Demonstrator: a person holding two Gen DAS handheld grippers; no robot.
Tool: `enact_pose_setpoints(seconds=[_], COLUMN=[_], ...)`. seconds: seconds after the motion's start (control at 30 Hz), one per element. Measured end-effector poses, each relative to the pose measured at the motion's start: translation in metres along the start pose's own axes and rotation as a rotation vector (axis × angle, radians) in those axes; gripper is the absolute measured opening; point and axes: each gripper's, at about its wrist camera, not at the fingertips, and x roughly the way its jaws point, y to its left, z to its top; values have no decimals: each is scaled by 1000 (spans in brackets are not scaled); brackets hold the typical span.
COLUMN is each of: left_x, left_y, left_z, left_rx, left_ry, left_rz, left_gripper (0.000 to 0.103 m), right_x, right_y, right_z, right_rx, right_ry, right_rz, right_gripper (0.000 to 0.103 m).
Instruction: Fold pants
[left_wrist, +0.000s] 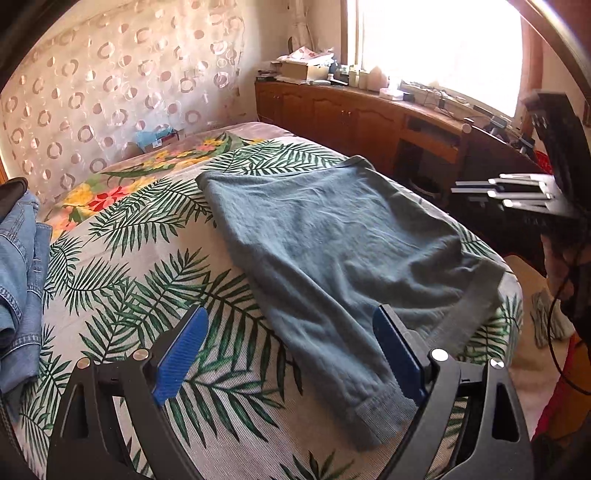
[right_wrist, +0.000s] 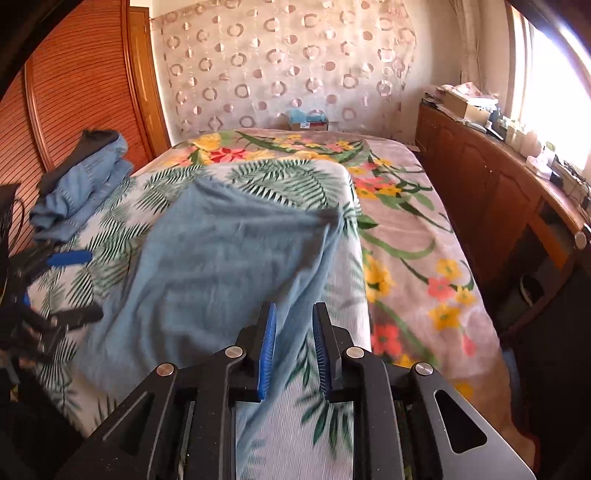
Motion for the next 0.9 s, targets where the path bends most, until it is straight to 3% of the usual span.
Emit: enact_pose_setpoints(seconds=[0.23, 0.47, 0.9], left_x=[-9, -3, 9], left_y=[-9, -15, -20], left_z=[-12, -23, -30], left_rx=[17, 17, 14], left_ry=[4, 28, 49], left_rz=[-13, -12, -25], left_gripper=[91, 91, 91], right_x=[-35, -59, -42], right_y=[3, 10, 24], right_z=[-41, -49, -50], right_rx=[50, 84, 59], right_ry=[21, -8, 38], right_rz=[16, 41, 13], right_gripper=[21, 21, 25])
